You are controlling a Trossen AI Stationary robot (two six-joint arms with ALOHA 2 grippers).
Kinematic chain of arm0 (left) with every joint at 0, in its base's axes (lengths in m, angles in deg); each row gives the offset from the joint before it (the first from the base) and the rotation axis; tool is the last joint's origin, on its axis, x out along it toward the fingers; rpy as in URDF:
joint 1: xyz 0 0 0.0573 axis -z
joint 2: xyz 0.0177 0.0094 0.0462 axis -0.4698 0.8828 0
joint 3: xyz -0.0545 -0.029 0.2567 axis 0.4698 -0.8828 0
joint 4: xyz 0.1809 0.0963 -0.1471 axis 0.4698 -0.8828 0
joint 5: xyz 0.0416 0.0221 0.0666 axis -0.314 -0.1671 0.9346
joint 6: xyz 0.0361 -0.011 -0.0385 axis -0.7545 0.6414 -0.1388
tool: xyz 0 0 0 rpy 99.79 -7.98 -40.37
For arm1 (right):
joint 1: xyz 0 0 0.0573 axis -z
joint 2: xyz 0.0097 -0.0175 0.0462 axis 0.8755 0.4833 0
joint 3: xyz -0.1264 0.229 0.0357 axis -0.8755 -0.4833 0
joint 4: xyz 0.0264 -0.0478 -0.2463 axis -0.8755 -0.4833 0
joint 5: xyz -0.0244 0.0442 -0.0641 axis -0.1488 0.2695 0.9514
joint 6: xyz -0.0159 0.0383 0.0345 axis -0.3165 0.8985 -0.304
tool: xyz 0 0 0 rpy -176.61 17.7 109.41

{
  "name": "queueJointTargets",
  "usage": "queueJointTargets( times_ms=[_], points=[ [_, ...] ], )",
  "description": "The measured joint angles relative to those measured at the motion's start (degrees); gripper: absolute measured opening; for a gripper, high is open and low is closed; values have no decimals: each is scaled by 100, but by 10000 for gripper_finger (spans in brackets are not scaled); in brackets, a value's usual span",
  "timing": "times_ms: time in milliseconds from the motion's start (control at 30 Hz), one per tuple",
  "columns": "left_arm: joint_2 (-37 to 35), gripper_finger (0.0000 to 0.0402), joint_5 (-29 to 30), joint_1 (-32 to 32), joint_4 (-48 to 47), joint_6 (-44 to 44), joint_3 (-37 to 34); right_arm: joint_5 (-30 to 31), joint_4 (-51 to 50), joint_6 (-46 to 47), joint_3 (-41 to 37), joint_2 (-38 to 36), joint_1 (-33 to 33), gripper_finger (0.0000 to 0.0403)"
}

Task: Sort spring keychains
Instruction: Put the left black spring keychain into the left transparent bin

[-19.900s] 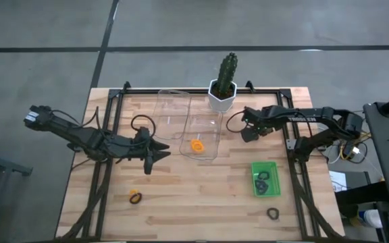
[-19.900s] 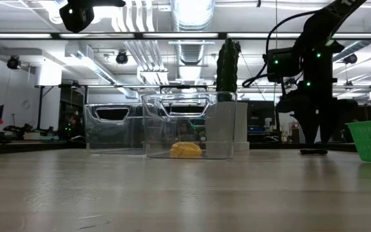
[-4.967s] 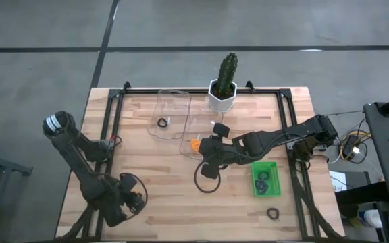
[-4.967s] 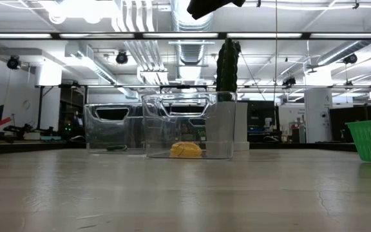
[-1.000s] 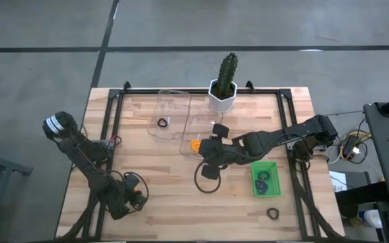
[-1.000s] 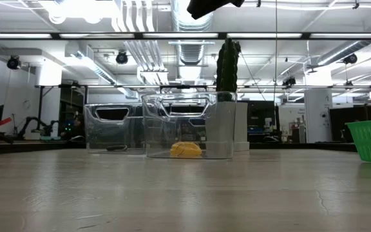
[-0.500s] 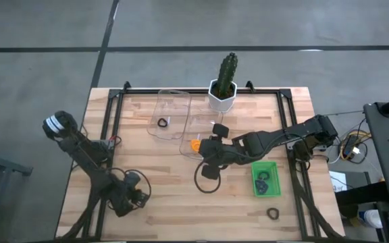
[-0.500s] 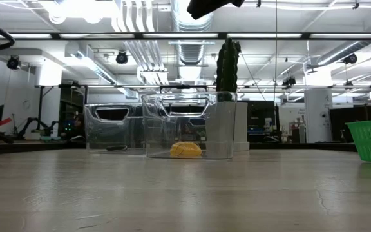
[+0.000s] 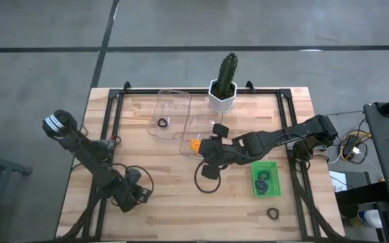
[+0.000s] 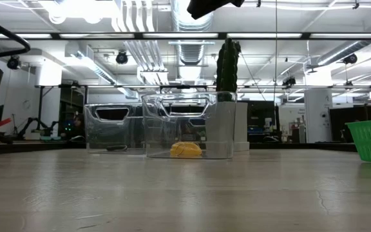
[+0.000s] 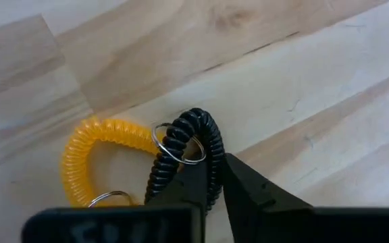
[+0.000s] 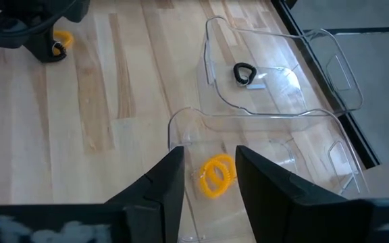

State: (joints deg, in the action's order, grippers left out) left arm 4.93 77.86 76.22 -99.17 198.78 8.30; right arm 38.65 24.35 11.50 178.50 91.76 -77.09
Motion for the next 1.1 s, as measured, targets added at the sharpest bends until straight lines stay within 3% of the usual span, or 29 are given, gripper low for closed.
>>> queueJointTargets(
  times_ms=[100, 367, 700, 800, 1100],
  points=[
    [0, 10, 67, -6, -17, 15, 5, 0, 0, -2, 0, 0, 0, 126],
    [33, 2, 542, -26, -142, -120, 298, 2, 0, -3, 0, 0, 0, 121],
    [-17, 0, 1404, -23, -537, -690, 1195, 0, -2, -2, 0, 0, 0, 130],
    [-122, 0, 1997, -23, -608, -1257, 1491, 0, -2, -2, 0, 0, 0, 128],
    [-778, 0, 3476, -21, -269, -4181, 2162, -2, -59, -162, 0, 0, 0, 121]
  ],
)
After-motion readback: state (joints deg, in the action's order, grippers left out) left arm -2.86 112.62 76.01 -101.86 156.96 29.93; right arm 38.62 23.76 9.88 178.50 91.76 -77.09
